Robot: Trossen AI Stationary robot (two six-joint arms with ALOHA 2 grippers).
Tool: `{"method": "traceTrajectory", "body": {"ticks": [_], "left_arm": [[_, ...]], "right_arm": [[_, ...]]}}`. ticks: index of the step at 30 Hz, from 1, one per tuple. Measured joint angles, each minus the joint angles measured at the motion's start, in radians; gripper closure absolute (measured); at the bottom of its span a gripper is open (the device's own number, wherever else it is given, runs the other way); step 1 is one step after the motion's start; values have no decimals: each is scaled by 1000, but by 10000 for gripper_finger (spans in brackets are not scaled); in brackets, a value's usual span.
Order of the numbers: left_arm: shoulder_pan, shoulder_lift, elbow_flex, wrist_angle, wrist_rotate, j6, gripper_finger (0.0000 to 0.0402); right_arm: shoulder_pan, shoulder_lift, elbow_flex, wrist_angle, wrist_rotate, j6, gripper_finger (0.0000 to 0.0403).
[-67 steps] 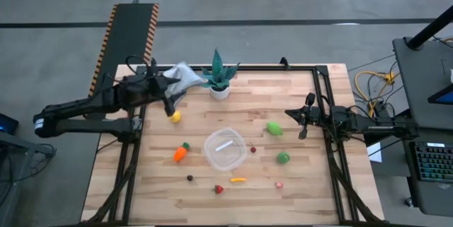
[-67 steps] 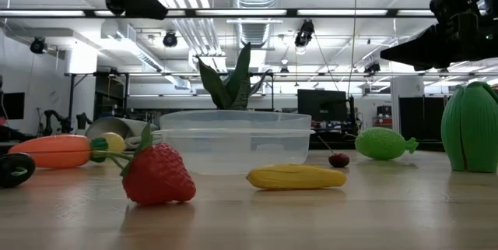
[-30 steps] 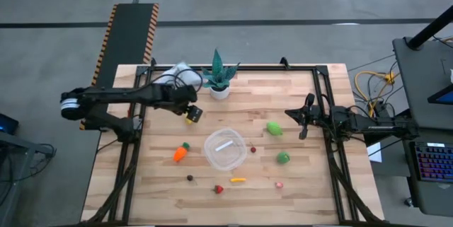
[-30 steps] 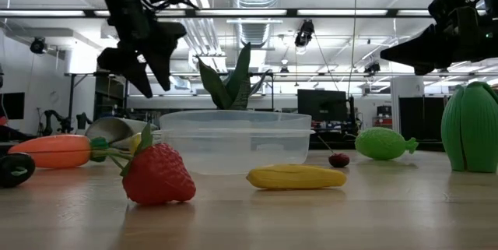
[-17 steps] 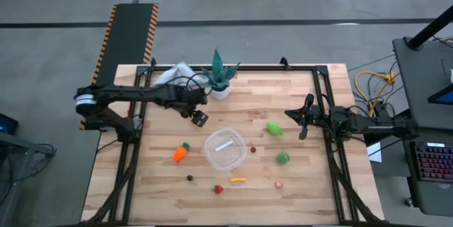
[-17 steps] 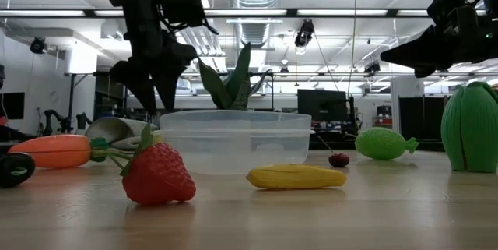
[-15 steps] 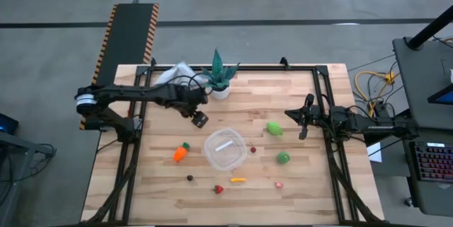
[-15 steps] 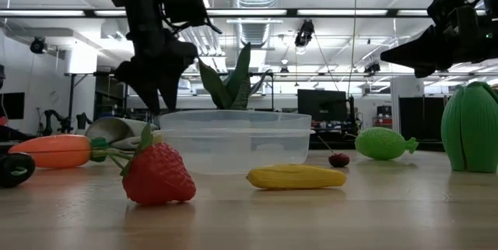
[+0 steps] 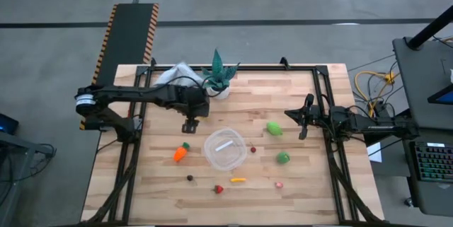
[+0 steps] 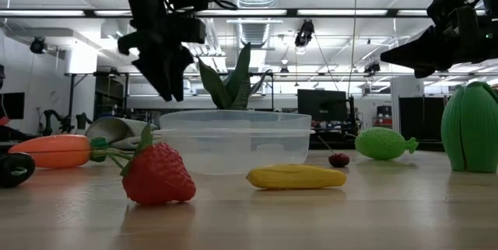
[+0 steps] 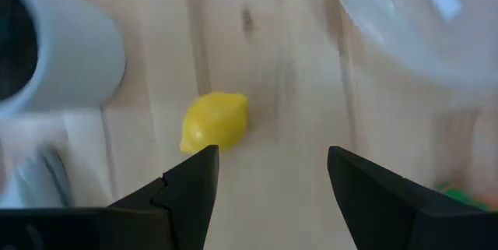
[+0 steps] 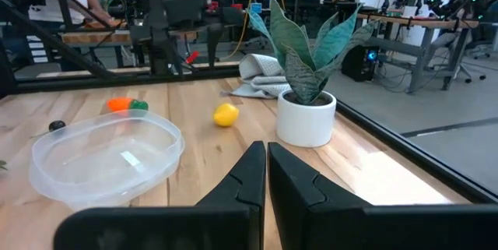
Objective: Pick and placing Produce into tupperware
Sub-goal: Put the lemon into the bin
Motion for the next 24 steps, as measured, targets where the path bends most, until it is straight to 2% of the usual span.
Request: {"method": "traceTrajectory", "body": {"ticks": [3,9,20,24], "left_arm": [[0,41,2,4,-28,89,175],[0,96,29,-4,-40,91,175],[-2,89,42,-2,-39,-78,175],[-2,90,40,42,-40,-88,175]], "right_arm": [[0,0,0,0,0,0,394],[0,0,0,0,0,0,394],[0,9,0,0,0,0,394],[0,12,0,0,0,0,394]]}}
